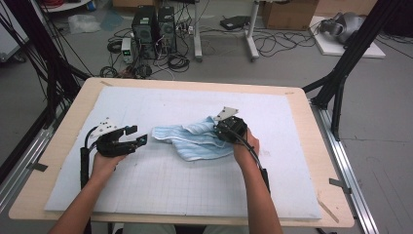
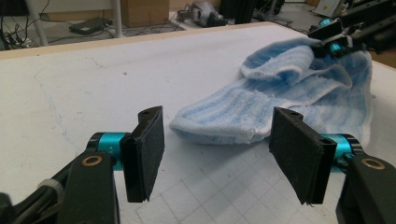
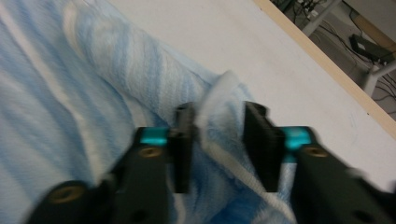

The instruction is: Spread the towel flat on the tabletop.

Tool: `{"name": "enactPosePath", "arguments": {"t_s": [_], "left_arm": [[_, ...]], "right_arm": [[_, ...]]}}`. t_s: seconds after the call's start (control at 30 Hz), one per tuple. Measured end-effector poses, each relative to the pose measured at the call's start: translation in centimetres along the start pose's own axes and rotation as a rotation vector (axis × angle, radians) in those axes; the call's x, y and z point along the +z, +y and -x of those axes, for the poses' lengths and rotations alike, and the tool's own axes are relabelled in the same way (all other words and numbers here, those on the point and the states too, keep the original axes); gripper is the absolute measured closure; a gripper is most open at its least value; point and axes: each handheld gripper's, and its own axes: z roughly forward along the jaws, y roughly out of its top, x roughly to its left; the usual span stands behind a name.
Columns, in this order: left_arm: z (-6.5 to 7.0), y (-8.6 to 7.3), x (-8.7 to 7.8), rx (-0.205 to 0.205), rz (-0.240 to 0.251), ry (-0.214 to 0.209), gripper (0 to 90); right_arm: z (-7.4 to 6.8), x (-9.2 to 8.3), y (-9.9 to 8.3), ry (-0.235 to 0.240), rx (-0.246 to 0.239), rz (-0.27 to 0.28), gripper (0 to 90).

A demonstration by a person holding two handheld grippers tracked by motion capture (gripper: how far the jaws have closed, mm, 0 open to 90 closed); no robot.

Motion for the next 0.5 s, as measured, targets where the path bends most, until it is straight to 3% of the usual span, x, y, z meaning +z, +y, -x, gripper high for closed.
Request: {"name": "enactPosePath", "arguments": {"t_s": [0.17,0.3,0.5], "left_arm": [[0.0,-0.1,0.0,-0.006,-0.001,0.002,35.4],[0.1,-0.2,0.1,-0.009,-0.009,0.002,35.1],[0.1,-0.2,0.2,-0.006,-0.010,0.007,35.2]], "right_arm": [[2.8,-0.8,-1.3,-0.142,0.123,-0.027,83.3],[5.2,-1.9,-3.6,-0.247,0.202,-0.096,83.2],[7.4,-3.3,-7.0,-0.349,0.266,-0.205,83.2]]}}
